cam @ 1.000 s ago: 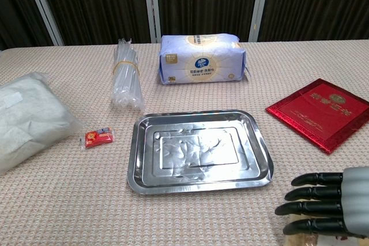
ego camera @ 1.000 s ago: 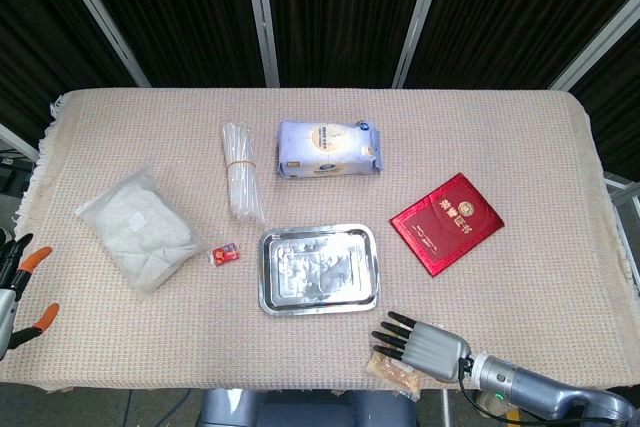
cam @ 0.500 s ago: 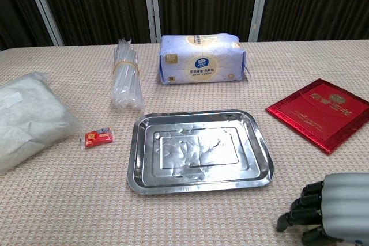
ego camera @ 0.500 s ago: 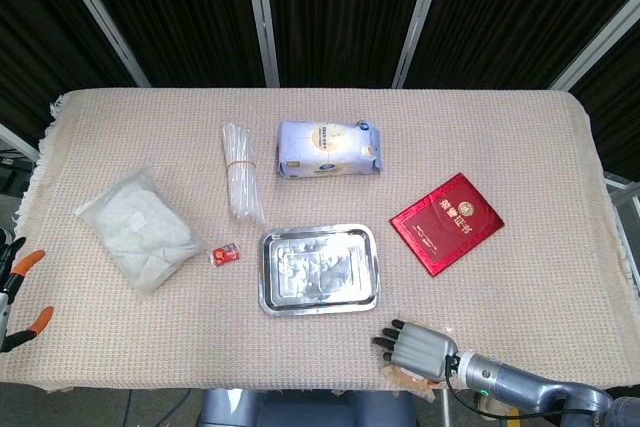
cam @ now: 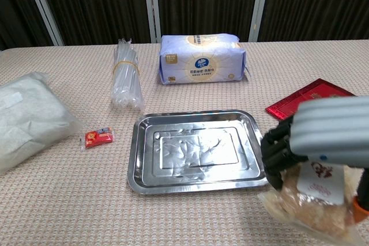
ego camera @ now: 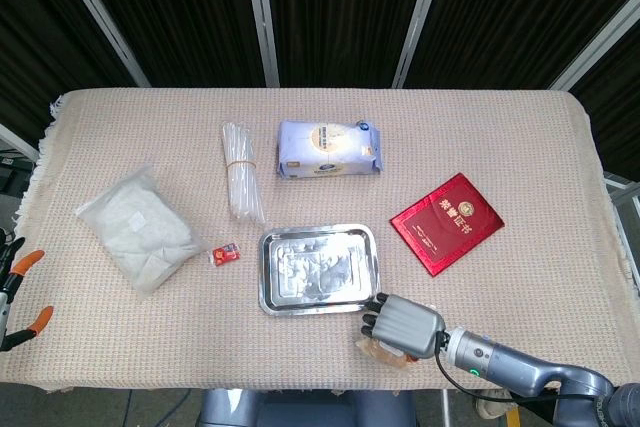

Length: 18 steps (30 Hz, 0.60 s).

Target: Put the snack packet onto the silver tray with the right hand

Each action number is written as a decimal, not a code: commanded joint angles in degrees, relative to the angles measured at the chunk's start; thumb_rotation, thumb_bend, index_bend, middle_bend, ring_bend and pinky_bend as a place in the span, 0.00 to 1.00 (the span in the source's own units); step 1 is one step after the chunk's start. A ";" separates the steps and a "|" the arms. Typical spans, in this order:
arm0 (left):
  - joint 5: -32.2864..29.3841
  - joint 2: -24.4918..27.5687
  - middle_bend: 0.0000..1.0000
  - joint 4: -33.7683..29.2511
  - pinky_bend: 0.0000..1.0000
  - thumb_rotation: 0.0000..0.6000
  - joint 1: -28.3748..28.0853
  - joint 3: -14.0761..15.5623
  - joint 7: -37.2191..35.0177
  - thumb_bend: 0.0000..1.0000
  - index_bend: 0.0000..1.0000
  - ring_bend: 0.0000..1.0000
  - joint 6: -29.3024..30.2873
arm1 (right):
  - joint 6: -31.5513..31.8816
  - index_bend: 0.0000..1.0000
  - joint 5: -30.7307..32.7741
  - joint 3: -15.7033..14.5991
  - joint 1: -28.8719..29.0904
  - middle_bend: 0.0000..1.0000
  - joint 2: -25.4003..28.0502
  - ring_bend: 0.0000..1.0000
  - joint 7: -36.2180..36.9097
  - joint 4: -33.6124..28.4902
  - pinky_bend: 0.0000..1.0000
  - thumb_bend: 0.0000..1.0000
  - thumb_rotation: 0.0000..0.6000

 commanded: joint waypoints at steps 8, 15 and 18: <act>-0.60 -0.13 0.00 0.43 0.00 1.00 0.01 -0.05 -0.21 0.28 0.16 0.00 -0.48 | -1.44 0.53 10.16 8.64 4.29 0.40 -2.14 0.26 3.68 -0.26 0.39 0.02 1.00; -0.92 -0.47 0.00 0.57 0.00 1.00 -0.43 0.00 -0.06 0.29 0.16 0.00 -1.61 | -5.80 0.51 13.90 10.66 7.85 0.38 -9.00 0.25 3.68 3.80 0.39 0.02 1.00; -1.10 -0.60 0.00 0.72 0.00 1.00 -0.60 -0.08 -0.03 0.28 0.16 0.00 -1.95 | -7.69 0.50 15.72 11.67 9.44 0.38 -12.34 0.25 3.29 6.23 0.39 0.02 1.00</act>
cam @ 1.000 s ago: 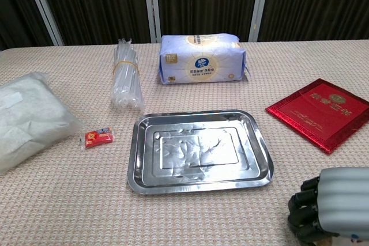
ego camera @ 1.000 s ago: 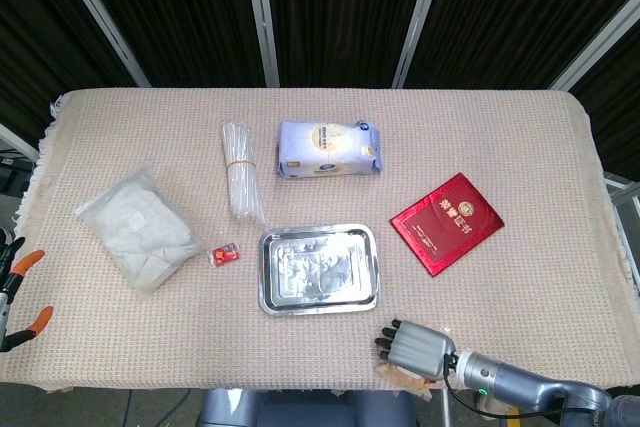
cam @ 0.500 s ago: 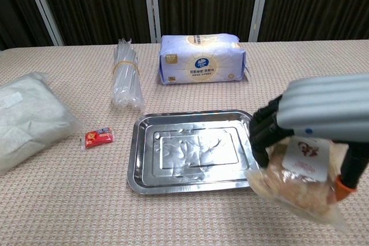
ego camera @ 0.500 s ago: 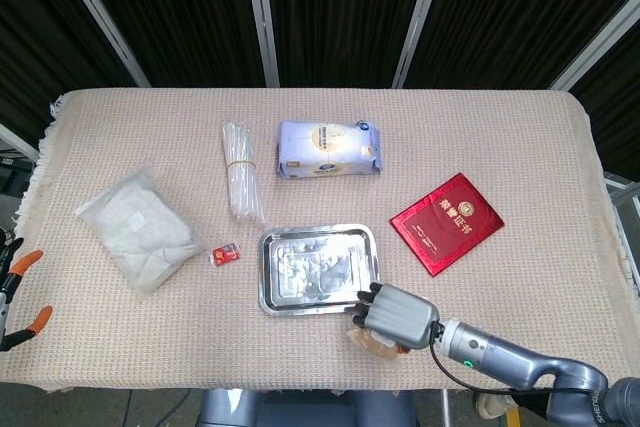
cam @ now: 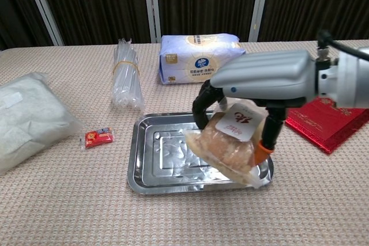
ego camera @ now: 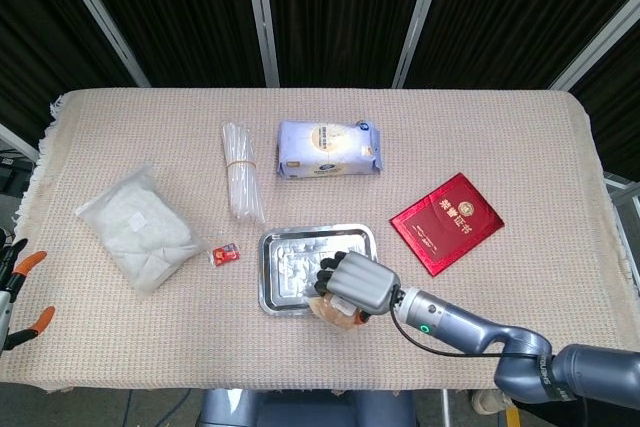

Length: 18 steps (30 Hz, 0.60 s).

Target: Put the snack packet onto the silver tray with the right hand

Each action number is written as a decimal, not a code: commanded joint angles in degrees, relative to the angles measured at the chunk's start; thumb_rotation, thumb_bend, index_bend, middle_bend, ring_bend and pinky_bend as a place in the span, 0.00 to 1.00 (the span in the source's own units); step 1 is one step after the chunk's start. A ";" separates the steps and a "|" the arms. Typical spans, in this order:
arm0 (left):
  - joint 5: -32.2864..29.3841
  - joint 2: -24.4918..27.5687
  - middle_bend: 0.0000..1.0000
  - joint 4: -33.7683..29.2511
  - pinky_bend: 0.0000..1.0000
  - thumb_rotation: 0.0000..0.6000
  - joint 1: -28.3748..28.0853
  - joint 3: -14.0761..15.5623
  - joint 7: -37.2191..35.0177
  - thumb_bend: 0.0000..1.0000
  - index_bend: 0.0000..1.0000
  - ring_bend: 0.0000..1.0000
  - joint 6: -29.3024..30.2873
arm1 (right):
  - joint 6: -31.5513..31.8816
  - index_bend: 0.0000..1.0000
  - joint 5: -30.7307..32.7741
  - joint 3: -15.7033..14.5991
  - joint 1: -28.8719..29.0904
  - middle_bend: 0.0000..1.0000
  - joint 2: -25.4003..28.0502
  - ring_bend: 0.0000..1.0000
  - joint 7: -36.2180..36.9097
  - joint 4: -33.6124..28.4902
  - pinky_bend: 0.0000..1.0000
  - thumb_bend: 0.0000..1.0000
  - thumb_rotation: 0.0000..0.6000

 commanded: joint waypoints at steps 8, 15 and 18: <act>-1.41 -0.35 0.00 0.93 0.00 1.00 -0.28 -0.02 -0.62 0.28 0.16 0.00 -1.54 | -6.19 0.45 7.41 4.14 6.06 0.34 -12.78 0.21 -3.76 12.17 0.39 0.02 1.00; -1.81 -0.42 0.00 1.26 0.00 1.00 -0.20 0.03 -0.85 0.28 0.16 0.00 -1.79 | -7.61 0.13 11.10 5.54 7.96 0.13 -15.74 0.05 -6.57 16.79 0.18 0.02 1.00; -1.65 -0.42 0.00 1.13 0.00 1.00 -0.34 -0.05 -0.80 0.28 0.16 0.00 -1.80 | -9.65 0.00 13.63 5.27 8.33 0.00 -14.86 0.00 -9.10 17.10 0.00 0.02 1.00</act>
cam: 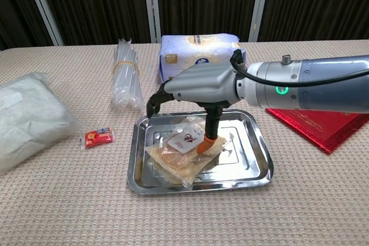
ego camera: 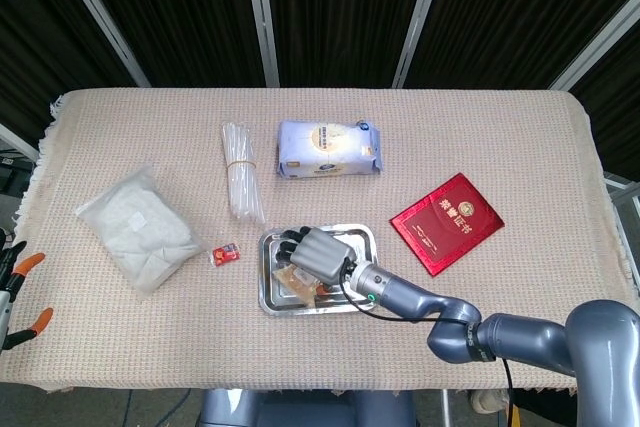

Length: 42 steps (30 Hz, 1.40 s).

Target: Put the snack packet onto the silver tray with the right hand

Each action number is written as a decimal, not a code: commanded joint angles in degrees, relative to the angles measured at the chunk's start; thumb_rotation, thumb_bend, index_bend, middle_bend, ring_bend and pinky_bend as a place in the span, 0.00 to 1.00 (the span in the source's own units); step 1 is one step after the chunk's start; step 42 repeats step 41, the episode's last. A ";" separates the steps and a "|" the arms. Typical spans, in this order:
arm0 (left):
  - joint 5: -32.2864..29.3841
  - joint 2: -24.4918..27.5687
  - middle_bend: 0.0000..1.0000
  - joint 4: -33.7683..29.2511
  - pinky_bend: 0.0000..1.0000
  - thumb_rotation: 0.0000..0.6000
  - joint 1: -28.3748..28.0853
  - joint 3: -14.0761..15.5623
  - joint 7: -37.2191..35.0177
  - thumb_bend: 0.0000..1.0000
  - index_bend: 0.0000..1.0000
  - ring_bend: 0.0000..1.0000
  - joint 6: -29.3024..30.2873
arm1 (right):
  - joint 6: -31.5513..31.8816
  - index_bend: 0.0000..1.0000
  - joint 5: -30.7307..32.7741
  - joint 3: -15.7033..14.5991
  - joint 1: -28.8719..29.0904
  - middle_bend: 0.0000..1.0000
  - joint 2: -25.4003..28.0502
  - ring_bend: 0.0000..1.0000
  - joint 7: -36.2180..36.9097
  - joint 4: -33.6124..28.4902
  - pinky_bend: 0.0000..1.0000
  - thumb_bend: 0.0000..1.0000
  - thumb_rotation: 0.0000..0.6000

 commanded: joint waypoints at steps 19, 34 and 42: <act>1.05 -0.12 0.00 -1.72 0.00 1.00 -0.79 -0.83 1.60 0.28 0.15 0.00 0.82 | 18.69 0.18 6.69 -4.07 -16.42 0.12 20.90 0.06 -2.71 -14.63 0.15 0.02 1.00; 2.17 0.72 0.00 -4.06 0.00 1.00 -0.26 -1.24 4.33 0.28 0.16 0.00 3.39 | 44.64 0.08 6.71 -11.56 -38.54 0.03 22.67 0.00 -8.31 -15.20 0.04 0.03 1.00; 3.19 0.21 0.00 -4.23 0.00 1.00 0.59 -0.33 5.43 0.28 0.16 0.00 4.38 | 50.37 0.06 6.78 -13.01 -45.35 0.02 21.71 0.00 -5.57 -13.86 0.01 0.03 1.00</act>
